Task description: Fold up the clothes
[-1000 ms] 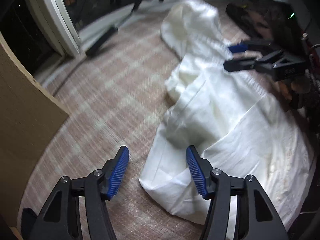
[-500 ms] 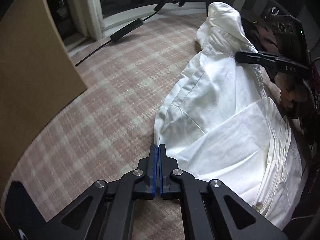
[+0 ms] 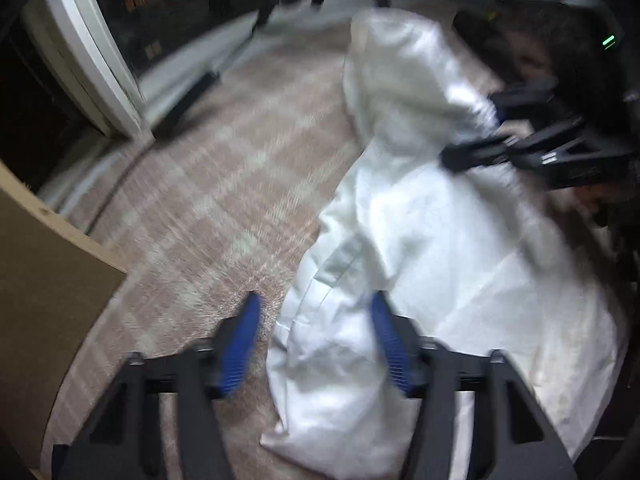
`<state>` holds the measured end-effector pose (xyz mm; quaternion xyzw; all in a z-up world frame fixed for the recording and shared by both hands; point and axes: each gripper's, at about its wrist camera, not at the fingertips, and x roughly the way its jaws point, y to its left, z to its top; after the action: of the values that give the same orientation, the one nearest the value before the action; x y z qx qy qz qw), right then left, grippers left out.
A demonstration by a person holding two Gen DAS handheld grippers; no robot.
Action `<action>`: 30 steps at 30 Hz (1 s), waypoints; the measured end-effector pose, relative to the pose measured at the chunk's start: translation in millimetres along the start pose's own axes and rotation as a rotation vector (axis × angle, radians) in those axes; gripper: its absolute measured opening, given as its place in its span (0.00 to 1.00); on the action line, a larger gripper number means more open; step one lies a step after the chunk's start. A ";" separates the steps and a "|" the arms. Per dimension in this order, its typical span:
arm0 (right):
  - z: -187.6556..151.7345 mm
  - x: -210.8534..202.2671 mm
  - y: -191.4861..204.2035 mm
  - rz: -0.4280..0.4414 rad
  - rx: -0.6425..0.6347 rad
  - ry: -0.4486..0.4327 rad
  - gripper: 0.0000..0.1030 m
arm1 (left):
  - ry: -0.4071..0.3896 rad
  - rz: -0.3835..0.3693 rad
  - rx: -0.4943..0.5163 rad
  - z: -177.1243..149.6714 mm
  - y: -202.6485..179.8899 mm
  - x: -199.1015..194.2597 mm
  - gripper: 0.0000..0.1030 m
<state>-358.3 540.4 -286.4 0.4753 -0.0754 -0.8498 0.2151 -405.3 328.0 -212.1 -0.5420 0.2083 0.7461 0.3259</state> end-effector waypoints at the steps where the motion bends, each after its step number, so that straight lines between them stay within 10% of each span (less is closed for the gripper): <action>1: 0.8 1.8 -1.7 0.005 -0.004 0.002 0.34 | -0.007 -0.005 -0.005 0.6 0.9 1.3 0.29; 5: -0.2 -1.5 -7.9 0.103 0.017 -0.017 0.13 | 0.004 -0.056 -0.046 0.7 5.3 -2.0 0.08; 21: -62.8 -159.7 96.2 0.082 -0.317 -0.344 0.12 | -0.189 -0.006 0.012 -48.6 -63.0 -139.9 0.05; 30: -175.1 -190.9 145.7 0.036 -0.373 -0.245 0.12 | -0.131 -0.151 0.047 -144.4 -162.1 -153.6 0.01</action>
<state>-81.4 506.6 -183.9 0.3192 0.0490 -0.8964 0.3035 -161.9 305.7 -107.2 -0.4985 0.1628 0.7481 0.4066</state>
